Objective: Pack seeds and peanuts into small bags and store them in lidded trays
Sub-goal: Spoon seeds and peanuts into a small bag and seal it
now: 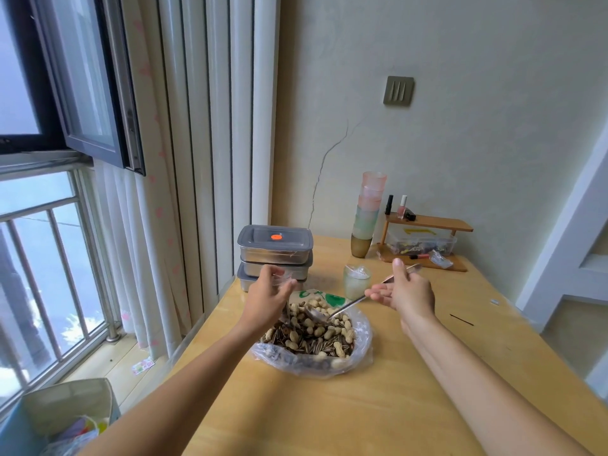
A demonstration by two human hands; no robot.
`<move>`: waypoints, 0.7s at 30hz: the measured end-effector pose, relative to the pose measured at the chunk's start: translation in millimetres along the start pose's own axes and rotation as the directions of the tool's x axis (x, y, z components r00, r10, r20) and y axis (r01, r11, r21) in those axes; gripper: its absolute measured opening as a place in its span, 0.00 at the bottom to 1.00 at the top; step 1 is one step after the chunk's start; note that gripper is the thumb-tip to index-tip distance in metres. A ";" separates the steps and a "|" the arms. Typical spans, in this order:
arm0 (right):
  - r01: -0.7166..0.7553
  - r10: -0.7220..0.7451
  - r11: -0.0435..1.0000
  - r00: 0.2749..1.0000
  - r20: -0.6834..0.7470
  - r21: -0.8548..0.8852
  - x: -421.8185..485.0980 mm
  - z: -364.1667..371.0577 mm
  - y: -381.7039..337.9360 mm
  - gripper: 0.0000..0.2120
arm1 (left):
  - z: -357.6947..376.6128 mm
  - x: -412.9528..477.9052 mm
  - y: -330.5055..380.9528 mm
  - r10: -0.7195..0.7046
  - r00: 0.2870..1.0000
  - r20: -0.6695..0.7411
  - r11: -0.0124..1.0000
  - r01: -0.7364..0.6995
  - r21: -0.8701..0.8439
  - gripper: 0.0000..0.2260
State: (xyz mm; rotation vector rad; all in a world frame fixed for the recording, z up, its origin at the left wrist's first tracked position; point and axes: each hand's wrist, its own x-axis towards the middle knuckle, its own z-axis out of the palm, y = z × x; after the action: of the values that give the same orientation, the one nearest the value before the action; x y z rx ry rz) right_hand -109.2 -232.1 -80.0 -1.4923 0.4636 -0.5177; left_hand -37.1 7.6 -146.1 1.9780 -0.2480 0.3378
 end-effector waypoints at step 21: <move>0.693 -0.523 0.538 0.721 0.455 -0.480 -11.5 12.9 -0.4 0.19 | -4.5 -2.0 -5.0 -0.013 0.998 0.061 1.000 0.012 0.026 0.21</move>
State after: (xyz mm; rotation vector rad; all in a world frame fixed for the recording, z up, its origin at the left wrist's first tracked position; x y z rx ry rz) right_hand -110.9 -214.9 -79.4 -2.3757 -0.1733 -0.7493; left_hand -37.9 13.7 -149.3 2.0163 -0.2711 0.2741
